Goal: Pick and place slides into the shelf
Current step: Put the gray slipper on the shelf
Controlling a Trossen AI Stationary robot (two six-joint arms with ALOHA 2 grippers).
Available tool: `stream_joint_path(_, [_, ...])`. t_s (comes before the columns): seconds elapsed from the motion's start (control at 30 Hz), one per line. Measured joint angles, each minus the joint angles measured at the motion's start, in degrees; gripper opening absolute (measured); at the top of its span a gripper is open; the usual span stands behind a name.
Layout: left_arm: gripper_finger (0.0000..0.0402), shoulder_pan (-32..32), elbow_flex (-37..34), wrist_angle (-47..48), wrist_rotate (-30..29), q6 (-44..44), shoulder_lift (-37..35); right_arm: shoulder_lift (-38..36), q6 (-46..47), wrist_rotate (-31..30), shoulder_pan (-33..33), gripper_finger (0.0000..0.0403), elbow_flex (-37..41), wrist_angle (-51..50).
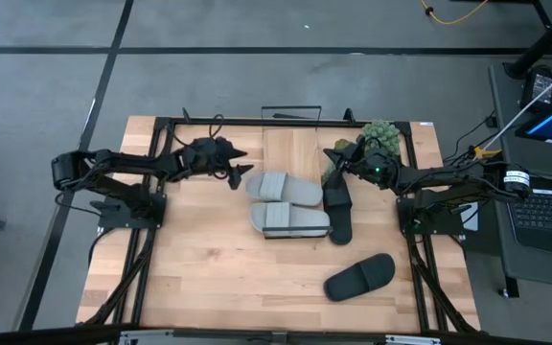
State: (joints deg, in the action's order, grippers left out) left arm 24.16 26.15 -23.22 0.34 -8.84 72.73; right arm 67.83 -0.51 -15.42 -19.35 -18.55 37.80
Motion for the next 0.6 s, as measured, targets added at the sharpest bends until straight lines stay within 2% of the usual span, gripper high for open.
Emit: stream_joint_path(0.6, [0.025,-5.11,0.0,-2.82,-0.85,0.91,0.0,0.0,-1.69,0.0,-0.04,0.0006,0.0,-0.24])
